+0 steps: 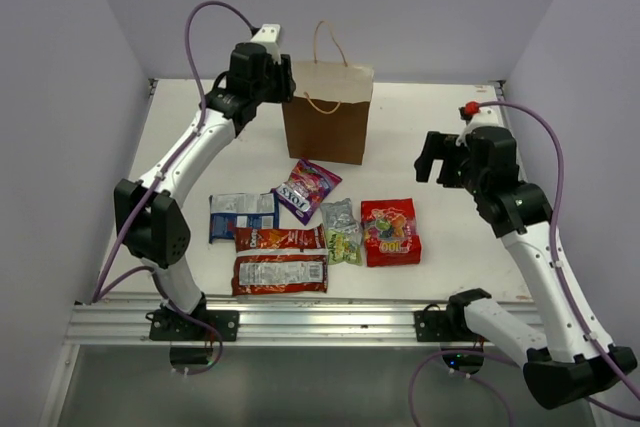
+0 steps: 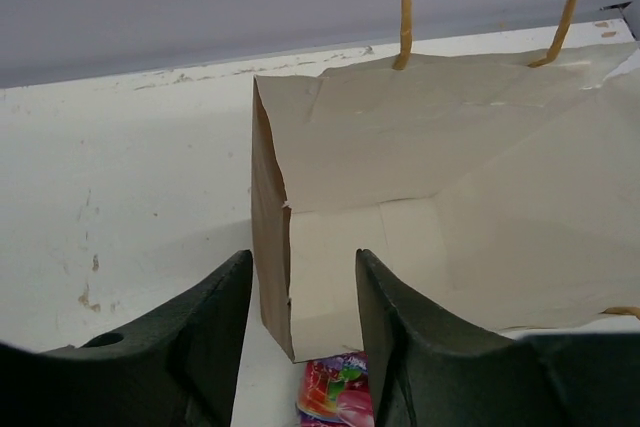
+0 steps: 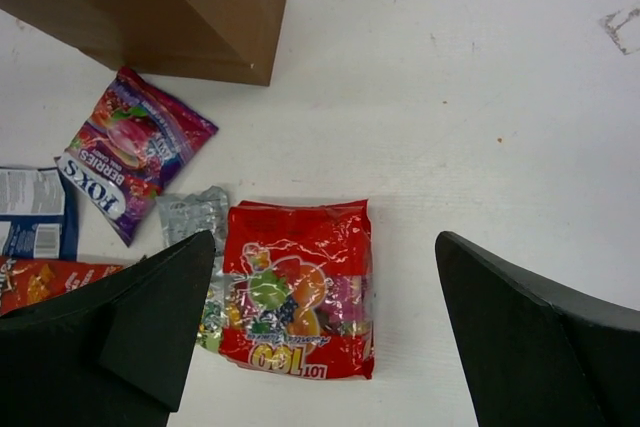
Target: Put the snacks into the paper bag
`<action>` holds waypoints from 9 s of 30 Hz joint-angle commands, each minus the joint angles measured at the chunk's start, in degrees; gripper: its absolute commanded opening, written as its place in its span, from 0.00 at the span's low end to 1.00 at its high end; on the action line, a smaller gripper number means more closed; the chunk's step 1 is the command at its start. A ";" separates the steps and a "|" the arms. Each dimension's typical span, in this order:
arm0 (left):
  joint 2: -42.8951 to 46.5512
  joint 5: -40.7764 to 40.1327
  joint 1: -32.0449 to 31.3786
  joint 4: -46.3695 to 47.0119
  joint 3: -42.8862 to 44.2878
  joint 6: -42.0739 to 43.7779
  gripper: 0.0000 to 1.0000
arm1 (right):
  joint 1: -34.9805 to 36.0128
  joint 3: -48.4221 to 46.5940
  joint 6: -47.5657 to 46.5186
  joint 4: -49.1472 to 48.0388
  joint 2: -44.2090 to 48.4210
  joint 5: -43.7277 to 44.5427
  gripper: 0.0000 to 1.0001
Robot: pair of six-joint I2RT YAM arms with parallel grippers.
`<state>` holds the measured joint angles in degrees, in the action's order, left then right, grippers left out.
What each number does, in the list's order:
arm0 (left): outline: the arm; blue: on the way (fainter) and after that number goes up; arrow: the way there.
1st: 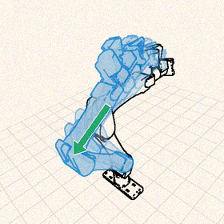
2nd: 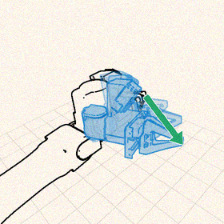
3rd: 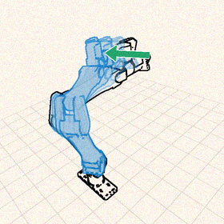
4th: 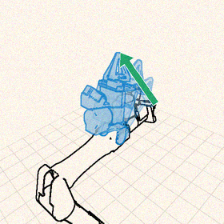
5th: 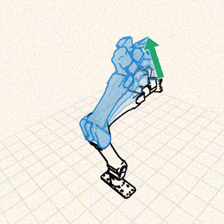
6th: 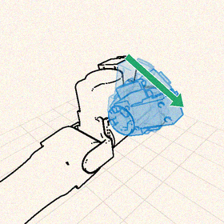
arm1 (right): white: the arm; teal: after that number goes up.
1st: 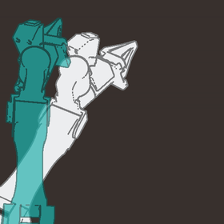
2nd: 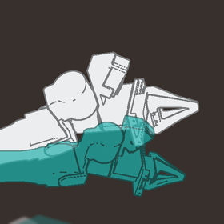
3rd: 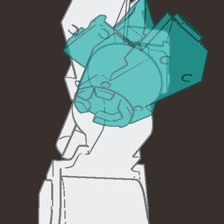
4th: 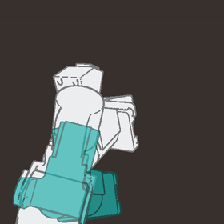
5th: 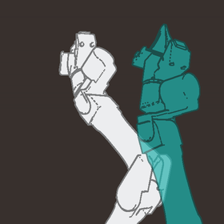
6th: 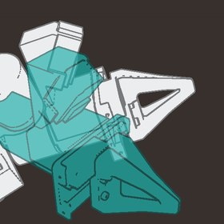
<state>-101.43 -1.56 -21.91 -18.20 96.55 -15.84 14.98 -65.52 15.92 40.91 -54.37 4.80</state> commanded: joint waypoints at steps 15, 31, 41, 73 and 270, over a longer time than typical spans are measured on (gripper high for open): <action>-1.76 -1.25 -0.24 -0.08 2.94 2.65 0.00 | -0.04 11.20 5.34 -1.62 -16.55 0.31 0.94; -2.55 -0.81 -0.24 -0.61 2.94 3.36 0.00 | 0.57 14.98 4.38 -4.96 -27.37 -9.37 0.08; -2.11 -0.72 -0.24 -1.14 2.41 3.62 0.00 | 1.72 6.82 3.42 0.48 -15.26 -4.97 0.00; -3.87 1.04 -0.15 -0.52 2.41 2.56 0.00 | 7.25 -61.04 7.90 -35.37 -49.49 -16.49 0.00; 1.76 1.30 2.75 -2.28 3.82 -0.69 0.00 | 13.32 -32.23 -38.59 -58.13 -52.44 3.28 0.00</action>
<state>-100.95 -0.38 -19.88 -21.93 97.43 -16.93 28.18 -100.44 -20.36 -16.78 -115.31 7.88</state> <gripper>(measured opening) 0.007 0.071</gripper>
